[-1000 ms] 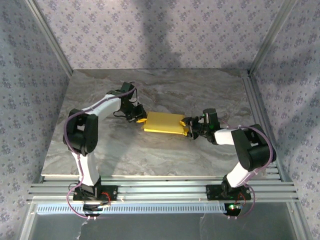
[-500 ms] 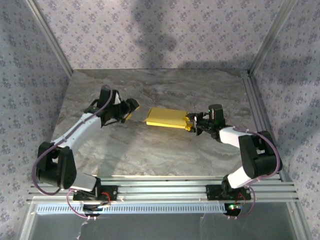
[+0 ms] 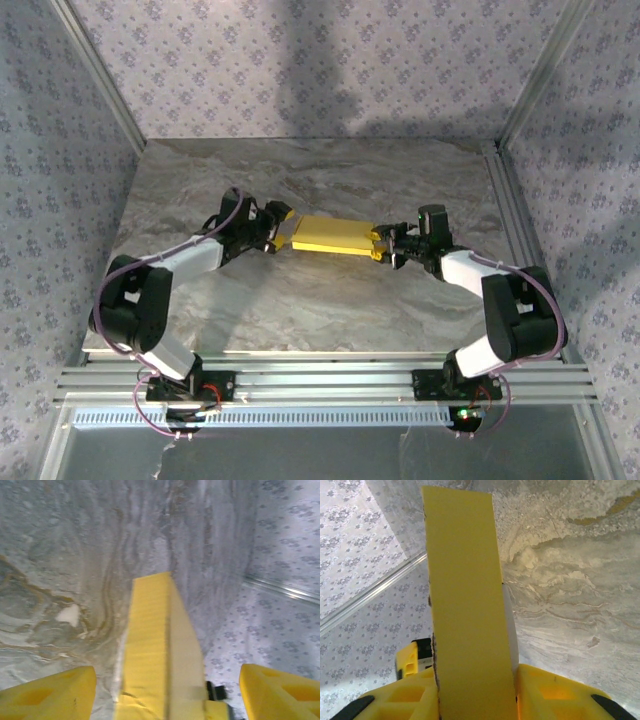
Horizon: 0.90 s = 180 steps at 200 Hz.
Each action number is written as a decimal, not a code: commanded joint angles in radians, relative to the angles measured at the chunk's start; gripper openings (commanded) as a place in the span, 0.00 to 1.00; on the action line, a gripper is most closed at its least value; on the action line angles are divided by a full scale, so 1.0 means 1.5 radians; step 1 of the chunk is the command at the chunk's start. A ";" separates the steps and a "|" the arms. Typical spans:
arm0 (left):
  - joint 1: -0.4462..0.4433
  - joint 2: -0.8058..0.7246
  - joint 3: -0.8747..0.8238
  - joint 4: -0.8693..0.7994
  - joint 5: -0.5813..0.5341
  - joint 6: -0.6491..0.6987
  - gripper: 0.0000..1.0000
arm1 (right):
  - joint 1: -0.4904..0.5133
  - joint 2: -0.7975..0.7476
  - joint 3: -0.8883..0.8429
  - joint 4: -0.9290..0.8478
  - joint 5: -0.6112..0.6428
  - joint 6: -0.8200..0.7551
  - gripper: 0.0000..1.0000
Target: Fold the paper box
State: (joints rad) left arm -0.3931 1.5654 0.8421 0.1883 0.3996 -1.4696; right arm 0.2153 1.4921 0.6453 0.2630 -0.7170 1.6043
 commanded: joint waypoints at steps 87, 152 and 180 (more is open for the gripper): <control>-0.028 0.071 -0.032 0.181 0.072 -0.198 0.71 | -0.003 -0.013 0.036 -0.029 -0.023 -0.003 0.35; -0.041 0.067 -0.056 0.219 0.057 -0.242 0.40 | -0.005 -0.013 0.036 -0.040 -0.023 -0.016 0.37; -0.038 0.047 -0.065 0.201 0.057 -0.255 0.33 | -0.015 -0.028 0.064 -0.098 -0.016 -0.106 0.60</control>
State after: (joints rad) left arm -0.4538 1.6722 0.7605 0.4759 0.4824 -1.7592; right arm 0.2092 1.4918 0.6811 0.2173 -0.7300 1.5692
